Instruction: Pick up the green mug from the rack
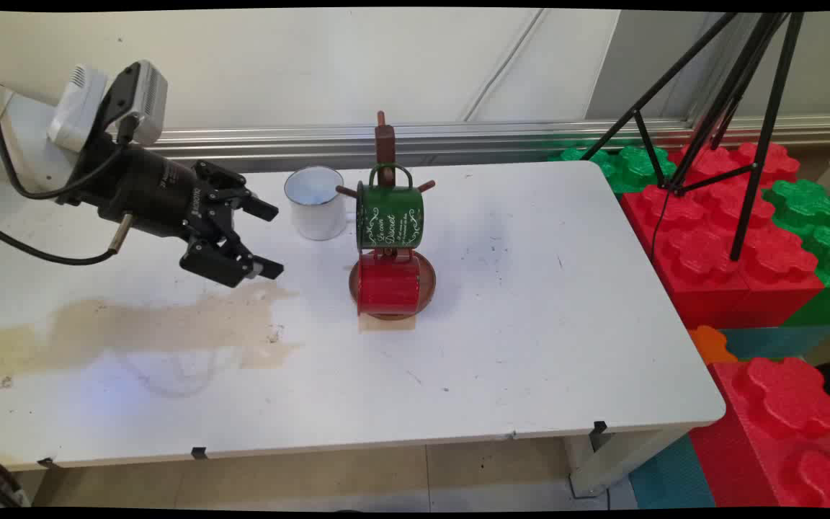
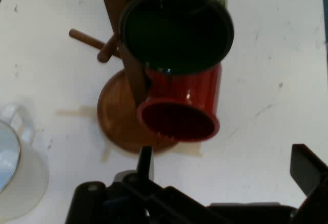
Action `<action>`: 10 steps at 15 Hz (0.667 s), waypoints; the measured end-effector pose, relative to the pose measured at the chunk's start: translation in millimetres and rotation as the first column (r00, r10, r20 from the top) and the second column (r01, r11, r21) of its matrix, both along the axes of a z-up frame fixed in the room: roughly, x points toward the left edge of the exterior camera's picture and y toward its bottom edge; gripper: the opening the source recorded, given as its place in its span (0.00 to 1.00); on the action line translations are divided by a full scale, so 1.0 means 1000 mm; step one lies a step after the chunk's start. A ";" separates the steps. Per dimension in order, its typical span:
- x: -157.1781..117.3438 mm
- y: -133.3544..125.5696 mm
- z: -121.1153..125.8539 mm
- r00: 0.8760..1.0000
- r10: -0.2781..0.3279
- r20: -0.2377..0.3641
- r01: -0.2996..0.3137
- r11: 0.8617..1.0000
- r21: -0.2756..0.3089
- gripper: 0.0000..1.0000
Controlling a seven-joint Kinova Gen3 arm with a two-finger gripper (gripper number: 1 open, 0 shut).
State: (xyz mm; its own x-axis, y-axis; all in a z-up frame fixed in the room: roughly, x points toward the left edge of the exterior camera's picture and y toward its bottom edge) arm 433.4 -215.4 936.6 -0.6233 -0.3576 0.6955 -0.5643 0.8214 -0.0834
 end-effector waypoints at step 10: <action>-0.030 -0.005 0.002 0.992 0.027 -0.122 -0.028 1.000 -0.006 1.00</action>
State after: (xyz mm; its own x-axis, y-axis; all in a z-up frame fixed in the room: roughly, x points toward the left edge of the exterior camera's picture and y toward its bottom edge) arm 403.4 -219.9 938.2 -0.5238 -0.3674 0.7686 -0.5929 0.8051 -0.0192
